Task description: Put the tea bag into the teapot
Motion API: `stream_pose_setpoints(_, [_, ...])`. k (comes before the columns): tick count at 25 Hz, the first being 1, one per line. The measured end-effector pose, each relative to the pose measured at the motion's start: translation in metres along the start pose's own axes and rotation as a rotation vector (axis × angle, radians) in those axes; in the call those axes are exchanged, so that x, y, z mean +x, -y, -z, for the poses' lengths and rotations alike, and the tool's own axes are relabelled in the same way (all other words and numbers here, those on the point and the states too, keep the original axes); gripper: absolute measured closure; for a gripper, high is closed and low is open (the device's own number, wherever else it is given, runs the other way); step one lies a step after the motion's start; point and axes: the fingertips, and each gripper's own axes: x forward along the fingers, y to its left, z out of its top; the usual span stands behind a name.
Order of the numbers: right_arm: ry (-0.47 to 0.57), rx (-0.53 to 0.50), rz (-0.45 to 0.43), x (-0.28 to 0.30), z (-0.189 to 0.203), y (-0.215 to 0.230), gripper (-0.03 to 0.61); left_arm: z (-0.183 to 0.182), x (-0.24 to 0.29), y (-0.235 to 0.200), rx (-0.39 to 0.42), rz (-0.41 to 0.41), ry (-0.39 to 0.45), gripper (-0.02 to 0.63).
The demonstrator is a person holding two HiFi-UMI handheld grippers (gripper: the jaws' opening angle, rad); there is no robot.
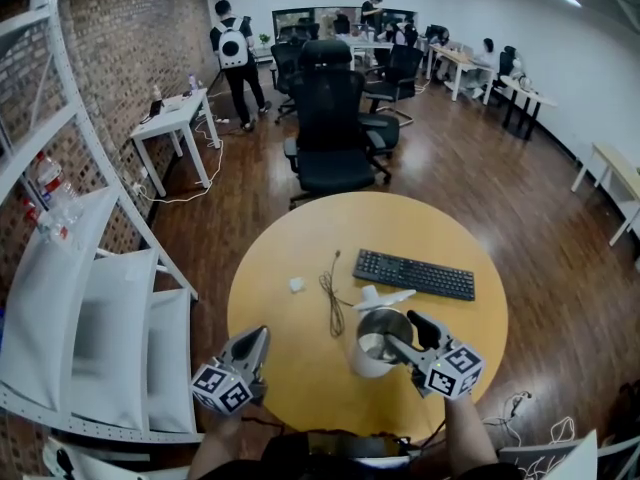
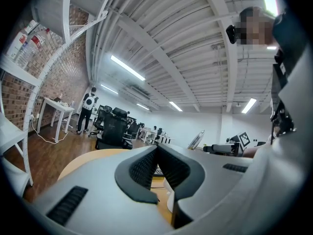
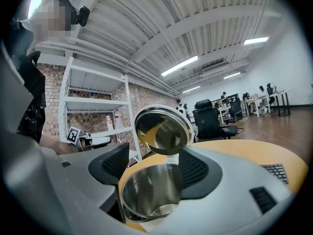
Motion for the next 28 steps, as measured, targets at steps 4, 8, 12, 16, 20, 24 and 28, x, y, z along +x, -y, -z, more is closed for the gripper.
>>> stream_pose_setpoints(4, [0.015, -0.015, -0.018, -0.004, -0.002, -0.007, 0.256, 0.0, 0.003, -0.001, -0.008, 0.01, 0.004, 0.62])
stream_pose_setpoints(8, [0.058, -0.01, -0.007, -0.011, -0.011, -0.008, 0.278, -0.004, 0.007, 0.003, -0.009, 0.028, 0.014, 0.62])
stream_pose_setpoints(12, [0.105, -0.003, 0.015, -0.017, -0.021, -0.006, 0.316, -0.006, 0.01, 0.007, -0.017, 0.043, 0.028, 0.62])
stream_pose_setpoints(16, [0.122, 0.004, 0.021, -0.024, -0.019, -0.004, 0.41, -0.003, 0.01, 0.007, -0.028, 0.044, 0.029, 0.62])
stream_pose_setpoints(20, [0.129, -0.014, 0.032, -0.026, -0.022, -0.006, 0.471, -0.004, 0.009, 0.005, -0.03, 0.029, 0.037, 0.62])
stream_pose_setpoints(24, [0.133, -0.026, 0.067, -0.029, -0.023, -0.004, 0.568, -0.003, 0.01, 0.01, -0.014, 0.04, 0.02, 0.62])
stream_pose_setpoints(28, [0.131, -0.024, 0.083, -0.03, -0.018, -0.003, 0.569, 0.0, 0.01, 0.01, -0.009, 0.046, 0.014, 0.62])
